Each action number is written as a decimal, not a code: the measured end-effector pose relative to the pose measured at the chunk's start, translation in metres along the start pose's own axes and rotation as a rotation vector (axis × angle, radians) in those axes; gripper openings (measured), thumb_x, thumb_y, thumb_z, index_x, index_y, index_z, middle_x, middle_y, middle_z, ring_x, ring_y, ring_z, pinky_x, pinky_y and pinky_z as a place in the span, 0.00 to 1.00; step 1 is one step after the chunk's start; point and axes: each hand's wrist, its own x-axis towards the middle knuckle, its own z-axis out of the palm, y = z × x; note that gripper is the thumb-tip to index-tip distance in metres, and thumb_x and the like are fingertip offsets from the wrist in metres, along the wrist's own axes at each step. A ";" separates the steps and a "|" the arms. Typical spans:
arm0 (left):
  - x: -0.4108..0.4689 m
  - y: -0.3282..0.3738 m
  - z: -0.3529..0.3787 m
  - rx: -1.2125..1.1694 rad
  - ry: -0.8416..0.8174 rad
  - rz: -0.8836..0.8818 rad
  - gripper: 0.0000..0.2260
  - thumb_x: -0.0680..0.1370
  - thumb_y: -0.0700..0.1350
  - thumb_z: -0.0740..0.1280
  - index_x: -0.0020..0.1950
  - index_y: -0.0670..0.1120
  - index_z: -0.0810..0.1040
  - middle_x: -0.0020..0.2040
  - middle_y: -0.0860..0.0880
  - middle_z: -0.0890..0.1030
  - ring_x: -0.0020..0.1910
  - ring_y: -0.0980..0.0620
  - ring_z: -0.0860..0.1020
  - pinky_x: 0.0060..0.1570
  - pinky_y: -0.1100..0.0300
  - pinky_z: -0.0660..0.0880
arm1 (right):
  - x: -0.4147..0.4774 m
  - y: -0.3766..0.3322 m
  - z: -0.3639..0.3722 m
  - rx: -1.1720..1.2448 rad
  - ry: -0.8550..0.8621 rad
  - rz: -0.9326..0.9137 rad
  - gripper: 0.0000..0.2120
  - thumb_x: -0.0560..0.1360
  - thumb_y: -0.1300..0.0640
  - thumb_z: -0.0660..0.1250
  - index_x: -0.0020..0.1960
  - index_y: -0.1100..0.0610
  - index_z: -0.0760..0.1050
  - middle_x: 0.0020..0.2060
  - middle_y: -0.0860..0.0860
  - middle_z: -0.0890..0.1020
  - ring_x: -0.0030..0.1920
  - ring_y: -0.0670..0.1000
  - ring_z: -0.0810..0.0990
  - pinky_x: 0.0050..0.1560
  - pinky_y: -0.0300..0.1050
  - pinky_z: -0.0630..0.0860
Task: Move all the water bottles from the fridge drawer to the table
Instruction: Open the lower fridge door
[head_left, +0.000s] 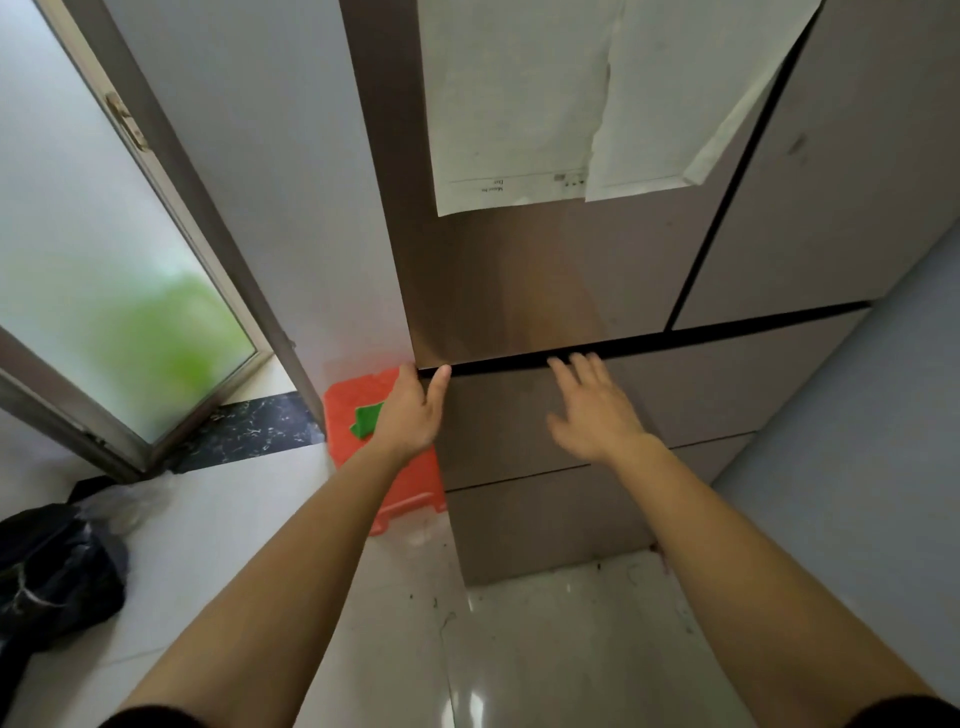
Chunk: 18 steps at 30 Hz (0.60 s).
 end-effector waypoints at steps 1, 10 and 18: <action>-0.003 0.001 0.000 0.038 0.014 -0.002 0.20 0.82 0.59 0.55 0.60 0.42 0.68 0.56 0.40 0.79 0.55 0.38 0.78 0.50 0.52 0.72 | -0.001 -0.001 -0.001 0.034 0.027 0.000 0.31 0.81 0.50 0.57 0.80 0.55 0.51 0.78 0.57 0.55 0.79 0.58 0.48 0.75 0.55 0.59; -0.115 0.011 0.028 0.016 0.099 0.004 0.18 0.80 0.65 0.56 0.59 0.52 0.65 0.49 0.53 0.78 0.48 0.50 0.79 0.50 0.53 0.78 | -0.079 0.031 0.018 0.147 0.095 -0.067 0.25 0.84 0.44 0.48 0.78 0.53 0.58 0.78 0.54 0.56 0.79 0.53 0.45 0.77 0.56 0.56; -0.199 0.062 0.051 -0.625 -0.057 -0.370 0.30 0.79 0.68 0.51 0.53 0.46 0.80 0.51 0.47 0.83 0.53 0.47 0.80 0.61 0.46 0.74 | -0.172 0.076 0.021 0.306 0.175 -0.081 0.33 0.80 0.35 0.43 0.75 0.54 0.65 0.77 0.52 0.61 0.80 0.48 0.46 0.76 0.56 0.58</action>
